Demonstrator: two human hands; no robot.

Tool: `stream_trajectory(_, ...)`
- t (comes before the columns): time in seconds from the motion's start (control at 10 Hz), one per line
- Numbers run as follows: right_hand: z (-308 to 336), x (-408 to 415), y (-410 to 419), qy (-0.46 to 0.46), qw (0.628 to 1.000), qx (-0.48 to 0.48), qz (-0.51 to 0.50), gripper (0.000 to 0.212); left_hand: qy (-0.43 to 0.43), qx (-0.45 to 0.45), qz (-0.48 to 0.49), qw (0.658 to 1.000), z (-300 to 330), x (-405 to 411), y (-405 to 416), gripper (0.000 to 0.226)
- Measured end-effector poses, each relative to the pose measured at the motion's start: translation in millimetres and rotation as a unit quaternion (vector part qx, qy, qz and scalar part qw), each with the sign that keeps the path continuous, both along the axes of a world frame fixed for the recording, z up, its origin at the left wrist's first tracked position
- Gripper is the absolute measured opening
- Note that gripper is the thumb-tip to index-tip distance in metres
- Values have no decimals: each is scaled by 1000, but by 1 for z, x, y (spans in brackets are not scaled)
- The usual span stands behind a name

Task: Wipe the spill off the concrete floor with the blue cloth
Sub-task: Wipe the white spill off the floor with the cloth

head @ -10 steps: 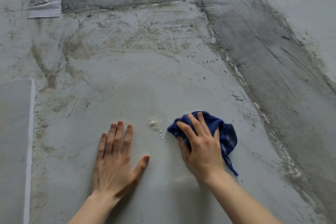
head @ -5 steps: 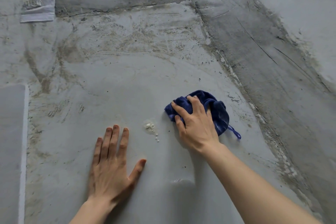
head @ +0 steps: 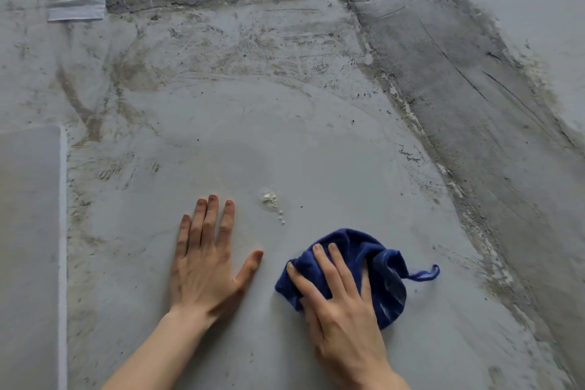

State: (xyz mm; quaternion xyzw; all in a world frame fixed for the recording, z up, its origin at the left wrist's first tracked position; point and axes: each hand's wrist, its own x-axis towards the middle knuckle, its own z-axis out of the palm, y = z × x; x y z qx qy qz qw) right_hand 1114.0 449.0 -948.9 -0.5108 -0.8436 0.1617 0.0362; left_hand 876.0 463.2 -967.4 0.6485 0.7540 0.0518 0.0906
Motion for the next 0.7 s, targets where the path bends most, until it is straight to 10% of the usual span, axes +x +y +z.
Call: stream_trajectory(0.7, 9, -36, 149, -28, 987, -58, -148, 47, 0, -1, 2, 1000, 1, 0, 2, 90)
